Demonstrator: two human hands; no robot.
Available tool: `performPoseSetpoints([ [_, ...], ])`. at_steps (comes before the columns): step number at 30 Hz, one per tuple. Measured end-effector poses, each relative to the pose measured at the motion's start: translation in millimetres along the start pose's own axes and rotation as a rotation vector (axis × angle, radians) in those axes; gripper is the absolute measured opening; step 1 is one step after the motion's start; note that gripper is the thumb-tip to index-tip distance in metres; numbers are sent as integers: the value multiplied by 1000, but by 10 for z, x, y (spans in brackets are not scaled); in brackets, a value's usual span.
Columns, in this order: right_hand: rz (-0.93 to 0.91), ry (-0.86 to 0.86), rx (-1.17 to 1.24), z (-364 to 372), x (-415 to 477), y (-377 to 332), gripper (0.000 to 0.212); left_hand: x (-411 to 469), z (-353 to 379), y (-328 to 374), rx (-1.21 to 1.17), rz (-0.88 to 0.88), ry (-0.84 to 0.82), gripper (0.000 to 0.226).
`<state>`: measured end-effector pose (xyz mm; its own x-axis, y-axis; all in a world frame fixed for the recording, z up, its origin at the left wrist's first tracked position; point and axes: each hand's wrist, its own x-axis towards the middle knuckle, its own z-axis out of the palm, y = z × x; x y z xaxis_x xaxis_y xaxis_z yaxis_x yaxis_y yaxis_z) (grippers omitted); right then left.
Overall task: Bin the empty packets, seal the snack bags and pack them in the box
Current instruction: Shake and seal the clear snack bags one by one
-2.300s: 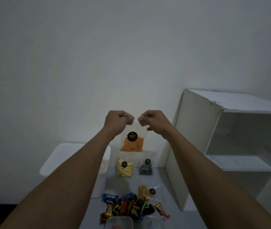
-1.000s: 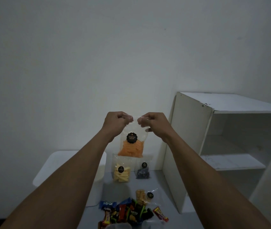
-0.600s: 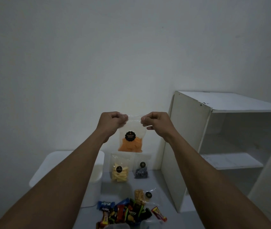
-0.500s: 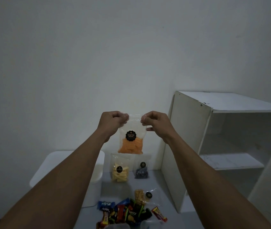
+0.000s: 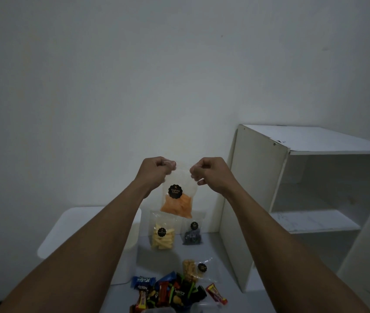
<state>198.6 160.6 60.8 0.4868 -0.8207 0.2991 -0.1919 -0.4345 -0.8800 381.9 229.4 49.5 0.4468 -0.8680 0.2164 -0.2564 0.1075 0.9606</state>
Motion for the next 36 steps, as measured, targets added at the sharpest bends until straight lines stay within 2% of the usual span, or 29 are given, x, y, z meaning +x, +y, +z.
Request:
performPoseSetpoints([
  [3,-20,90,-49,58,-12,39,10,17,81,-24,130,-65,169,34],
  [5,-24,133,-60,96,-24,62,10,20,126,-18,102,-140,211,43],
  [8,-41,161,-131,165,-17,105,9,-6,178,40,-91,-251,108,39],
  [11,-76,158,-244,217,7,163,8,6,189,61,-251,-307,60,24],
  [13,-65,131,-233,211,4,170,9,19,183,72,-300,-322,39,16],
  [17,25,37,-132,188,-24,109,28,23,168,68,-204,-248,-57,11],
  [22,120,-11,-94,188,35,147,18,41,173,51,-93,-220,-167,9],
  [29,136,-60,19,246,10,97,30,49,79,-1,22,-193,-227,11],
  [36,150,-110,31,238,35,109,15,50,61,-58,-1,-204,-229,12],
])
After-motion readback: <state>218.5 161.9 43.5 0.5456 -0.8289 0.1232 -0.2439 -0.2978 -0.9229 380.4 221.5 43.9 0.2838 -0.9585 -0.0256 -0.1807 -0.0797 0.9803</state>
